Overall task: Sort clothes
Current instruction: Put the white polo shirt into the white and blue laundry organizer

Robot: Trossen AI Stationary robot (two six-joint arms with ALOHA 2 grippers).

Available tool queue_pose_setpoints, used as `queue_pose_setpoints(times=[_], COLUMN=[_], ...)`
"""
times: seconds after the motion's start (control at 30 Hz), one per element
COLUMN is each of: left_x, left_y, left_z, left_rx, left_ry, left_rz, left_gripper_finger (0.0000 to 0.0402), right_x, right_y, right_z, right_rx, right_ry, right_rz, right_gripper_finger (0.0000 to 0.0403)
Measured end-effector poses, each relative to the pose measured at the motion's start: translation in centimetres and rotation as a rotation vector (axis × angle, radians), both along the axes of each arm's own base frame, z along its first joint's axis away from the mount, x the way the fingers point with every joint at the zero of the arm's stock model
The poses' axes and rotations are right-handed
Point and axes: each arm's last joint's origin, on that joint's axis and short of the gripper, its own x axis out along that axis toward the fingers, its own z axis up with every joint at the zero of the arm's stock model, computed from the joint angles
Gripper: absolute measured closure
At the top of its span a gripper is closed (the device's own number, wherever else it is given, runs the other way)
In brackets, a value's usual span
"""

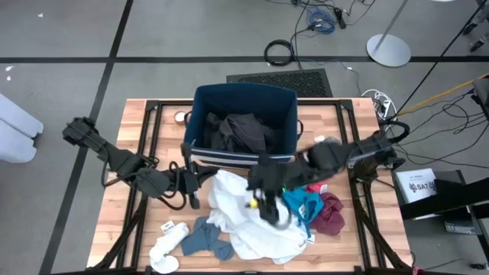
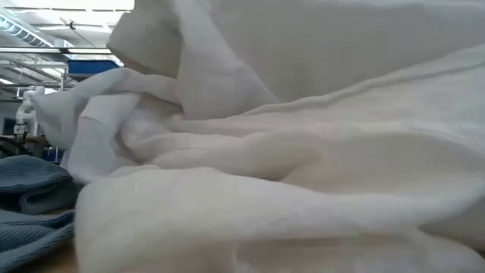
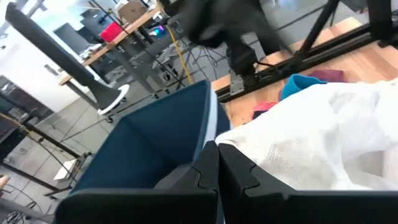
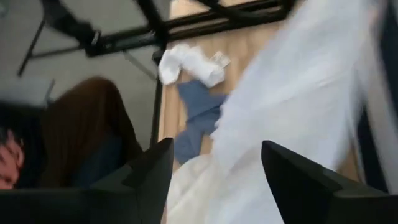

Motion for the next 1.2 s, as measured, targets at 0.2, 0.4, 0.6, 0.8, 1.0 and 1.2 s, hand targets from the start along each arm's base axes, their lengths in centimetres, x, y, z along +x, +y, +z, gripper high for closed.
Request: queue_pose_setpoints(times=[0.2,0.4,0.6,0.8,1.0,1.2], left_x=[-0.7,-0.8,-0.6,-0.6,-0.8,-0.8], left_y=[1.0,1.7,2.2,2.4,2.5,2.5], left_z=[0.2,0.2,0.2,-0.3,-0.7,-0.7], left_rx=[-0.04,-0.076,-0.095,-0.1,-0.099,-0.122], left_ry=[0.003,0.004,0.002,0.048,0.085,0.076], left_rz=[0.044,0.081,0.092,0.092,0.102,0.108], left_gripper_finger=[0.0402,0.0402,0.0402,0.0402,0.0402,0.0402], right_x=[-1.1,0.3,4.6,5.5,5.8,6.8], right_y=[6.5,12.9,14.3,11.3,10.1,9.8], right_z=[-2.6,-7.8,-13.6,-15.6,-15.9,-18.0], right_rx=[-0.097,-0.182,-0.22,-0.347,-0.33,-0.312], right_ry=[0.043,0.003,-0.015,0.096,0.101,0.097], right_rz=[0.006,-0.045,-0.074,-0.269,-0.413,-0.535], right_gripper_finger=[0.0174,0.0191,0.0199,0.02,0.02,0.02])
